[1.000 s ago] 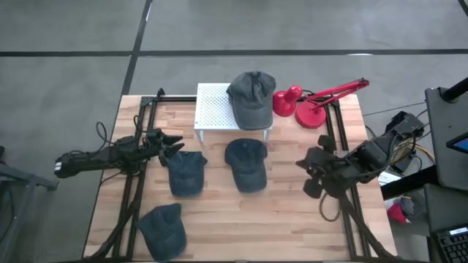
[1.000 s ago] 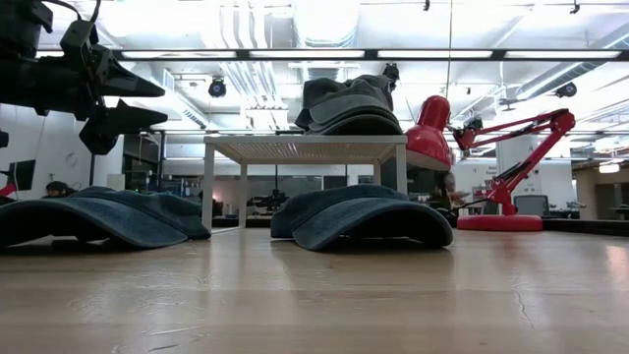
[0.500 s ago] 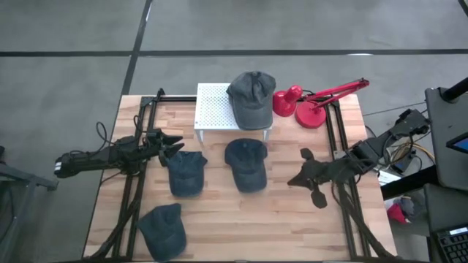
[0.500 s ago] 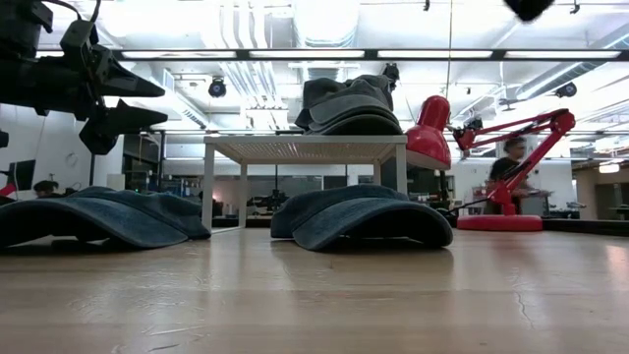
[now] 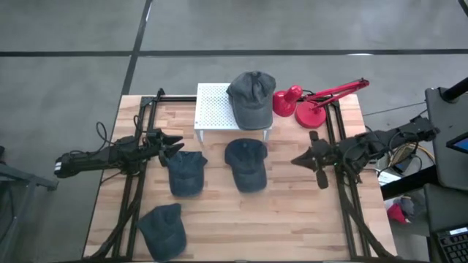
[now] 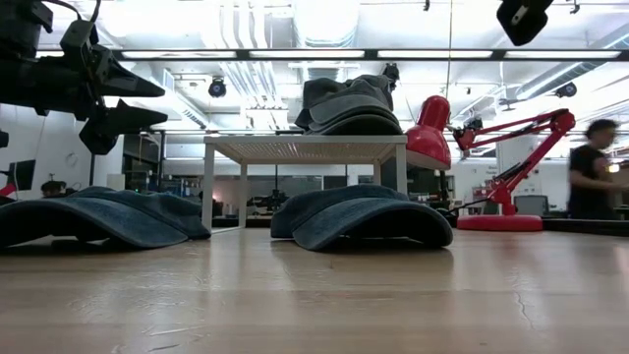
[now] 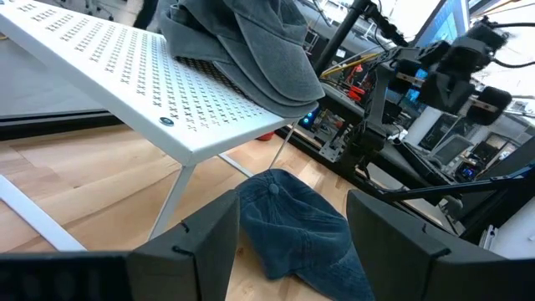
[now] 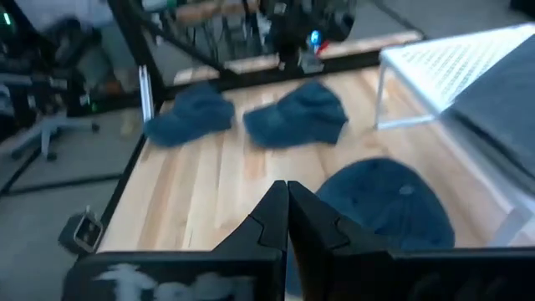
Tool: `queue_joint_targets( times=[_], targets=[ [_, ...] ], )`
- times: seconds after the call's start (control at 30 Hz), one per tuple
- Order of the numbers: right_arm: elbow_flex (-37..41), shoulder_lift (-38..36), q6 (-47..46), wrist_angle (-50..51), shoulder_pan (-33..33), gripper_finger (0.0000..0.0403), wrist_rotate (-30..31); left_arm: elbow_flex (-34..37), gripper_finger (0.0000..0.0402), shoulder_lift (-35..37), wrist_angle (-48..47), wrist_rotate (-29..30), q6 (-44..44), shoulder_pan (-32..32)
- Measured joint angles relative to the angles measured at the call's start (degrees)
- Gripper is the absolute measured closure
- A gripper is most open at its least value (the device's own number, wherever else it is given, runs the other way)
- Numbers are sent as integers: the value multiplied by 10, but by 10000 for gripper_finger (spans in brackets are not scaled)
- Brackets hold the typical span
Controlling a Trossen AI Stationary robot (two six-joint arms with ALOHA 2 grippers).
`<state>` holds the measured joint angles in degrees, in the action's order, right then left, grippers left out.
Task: Pick & Place hat
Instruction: Put the middle blue cap on the shelf
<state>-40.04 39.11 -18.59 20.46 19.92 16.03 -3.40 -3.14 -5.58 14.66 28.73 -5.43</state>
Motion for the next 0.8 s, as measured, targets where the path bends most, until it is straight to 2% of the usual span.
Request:
queue_joint_targets(
  times=[0.37, 0.57, 0.8],
  targets=[
    [140, -177, 2, -122, -15, 394, 6, 0, 179, 0, 0, 0, 0, 0],
    [193, -258, -12, -130, -15, 394, 54, 0, 179, 0, 0, 0, 0, 0],
    [249, -335, -14, -150, -15, 394, 66, 0, 179, 0, 0, 0, 0, 0]
  ],
)
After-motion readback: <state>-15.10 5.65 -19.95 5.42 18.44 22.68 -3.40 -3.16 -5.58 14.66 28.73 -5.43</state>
